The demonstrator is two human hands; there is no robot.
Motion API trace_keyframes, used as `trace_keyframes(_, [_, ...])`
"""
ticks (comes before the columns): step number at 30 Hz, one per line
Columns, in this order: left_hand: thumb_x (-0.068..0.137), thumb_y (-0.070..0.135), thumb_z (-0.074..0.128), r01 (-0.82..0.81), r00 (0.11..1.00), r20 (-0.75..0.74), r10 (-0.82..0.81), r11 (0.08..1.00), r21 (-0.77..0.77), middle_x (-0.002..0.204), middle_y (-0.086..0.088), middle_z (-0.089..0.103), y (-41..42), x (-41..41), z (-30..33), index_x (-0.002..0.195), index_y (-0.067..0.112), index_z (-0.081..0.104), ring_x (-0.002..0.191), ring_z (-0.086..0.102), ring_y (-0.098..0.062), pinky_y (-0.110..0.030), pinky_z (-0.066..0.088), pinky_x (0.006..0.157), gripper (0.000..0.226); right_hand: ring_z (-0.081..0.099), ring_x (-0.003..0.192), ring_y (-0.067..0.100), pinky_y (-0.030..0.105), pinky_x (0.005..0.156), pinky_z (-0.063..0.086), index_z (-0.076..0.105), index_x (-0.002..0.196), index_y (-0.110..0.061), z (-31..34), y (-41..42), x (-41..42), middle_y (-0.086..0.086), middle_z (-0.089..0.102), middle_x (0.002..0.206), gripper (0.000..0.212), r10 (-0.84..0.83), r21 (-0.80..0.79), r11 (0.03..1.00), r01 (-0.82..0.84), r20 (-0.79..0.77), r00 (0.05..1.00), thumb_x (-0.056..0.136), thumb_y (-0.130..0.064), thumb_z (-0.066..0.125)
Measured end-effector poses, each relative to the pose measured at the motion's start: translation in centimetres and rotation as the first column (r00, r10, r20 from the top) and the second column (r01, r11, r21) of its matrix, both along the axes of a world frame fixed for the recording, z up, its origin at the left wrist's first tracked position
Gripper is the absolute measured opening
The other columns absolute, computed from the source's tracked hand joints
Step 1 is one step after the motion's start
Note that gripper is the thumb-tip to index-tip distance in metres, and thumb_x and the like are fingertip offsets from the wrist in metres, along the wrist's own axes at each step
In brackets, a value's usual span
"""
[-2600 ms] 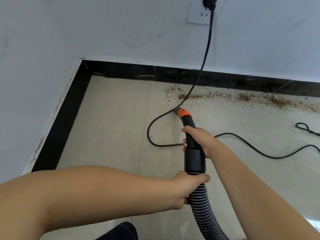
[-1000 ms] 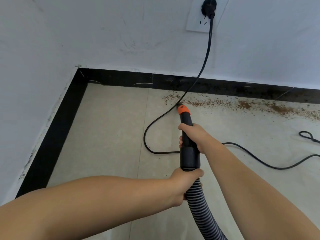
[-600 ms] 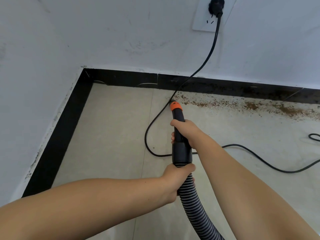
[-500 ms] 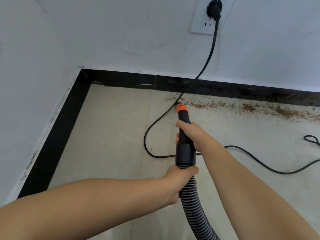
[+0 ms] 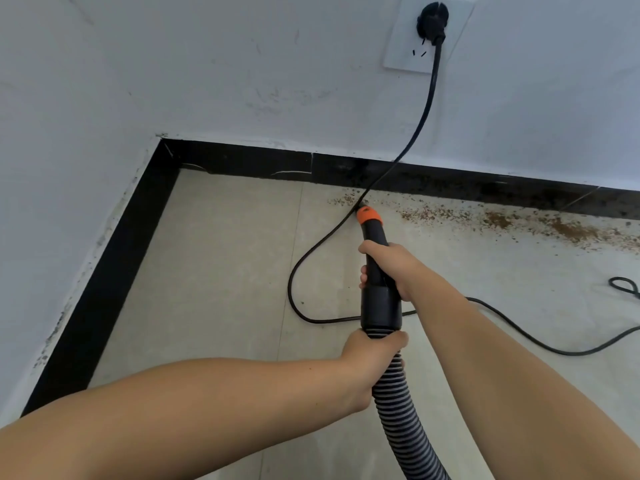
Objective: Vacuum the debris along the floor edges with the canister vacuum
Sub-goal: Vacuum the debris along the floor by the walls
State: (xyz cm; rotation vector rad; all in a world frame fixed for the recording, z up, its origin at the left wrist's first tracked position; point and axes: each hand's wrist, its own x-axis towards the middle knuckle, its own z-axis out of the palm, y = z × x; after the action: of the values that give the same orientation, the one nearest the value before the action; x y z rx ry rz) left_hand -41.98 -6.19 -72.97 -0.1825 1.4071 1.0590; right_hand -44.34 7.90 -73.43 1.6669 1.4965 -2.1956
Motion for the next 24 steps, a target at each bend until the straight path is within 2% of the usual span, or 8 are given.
trace_keyframes(3, [0.086,0.017,0.066,-0.062,0.998,-0.018,0.062,0.998,-0.025,0.077,-0.009,0.062,-1.0,-0.8,-0.1,0.097,0.009,0.057,0.067,0.061,-0.024,-0.037,0.057,0.076,0.016,0.055,0.041,0.02,0.031,0.047,0.053,0.047,0.096,-0.01,-0.3,-1.2,-1.9,0.011,0.056,0.059,0.015,0.069,0.003,0.998,-0.069,-0.007,0.998,0.089,-0.015,0.06])
trace_keyframes(8, [0.087,0.016,0.065,-0.102,0.994,-0.04,0.101,0.994,-0.032,0.077,-0.01,0.061,-1.3,-2.7,-0.2,0.098,0.006,0.057,0.065,0.06,-0.024,-0.036,0.055,0.07,0.017,0.055,0.042,0.02,0.03,0.047,0.053,0.046,0.094,-0.009,-0.2,-1.8,-4.2,0.012,0.054,0.063,0.014,0.091,0.017,0.996,-0.091,-0.026,0.996,0.09,-0.014,0.058])
trace_keyframes(11, [0.087,0.015,0.065,-0.069,0.998,0.005,0.069,0.997,-0.021,0.068,-0.008,0.059,-0.8,-3.2,0.0,0.097,0.006,0.056,0.056,0.059,-0.02,-0.029,0.054,0.058,0.016,0.054,0.043,0.021,0.031,0.048,0.053,0.046,0.094,-0.009,-0.3,-1.3,-4.1,0.013,0.053,0.063,0.013,0.058,0.035,0.998,-0.057,-0.025,0.998,0.09,-0.013,0.058])
trace_keyframes(13, [0.087,0.015,0.066,-0.022,0.999,0.035,0.023,1.0,-0.01,0.067,-0.007,0.059,-0.3,-3.2,0.1,0.097,0.006,0.056,0.055,0.058,-0.019,-0.027,0.053,0.055,0.017,0.054,0.043,0.021,0.031,0.049,0.053,0.046,0.094,-0.009,-0.3,-0.6,-3.3,0.013,0.054,0.064,0.013,0.017,0.037,0.999,-0.016,-0.014,1.0,0.09,-0.014,0.058])
trace_keyframes(19, [0.086,0.017,0.067,0.086,0.995,0.05,-0.086,0.996,0.011,0.07,-0.006,0.059,1.8,-1.4,0.3,0.095,0.009,0.055,0.057,0.058,-0.017,-0.025,0.053,0.055,0.017,0.056,0.044,0.021,0.033,0.052,0.053,0.048,0.102,-0.006,-0.4,2.0,0.3,0.012,0.056,0.066,0.022,-0.095,0.048,0.994,0.094,0.025,0.995,0.087,-0.015,0.061])
trace_keyframes(24, [0.086,0.016,0.067,0.071,0.997,0.039,-0.072,0.997,0.025,0.073,-0.006,0.058,3.0,-0.9,0.5,0.103,0.007,0.055,0.057,0.057,-0.017,-0.025,0.052,0.053,0.022,0.056,0.045,0.021,0.034,0.054,0.054,0.049,0.1,-0.006,-0.2,3.3,0.7,0.012,0.056,0.064,0.02,-0.106,0.043,0.994,0.104,0.028,0.994,0.086,-0.015,0.061])
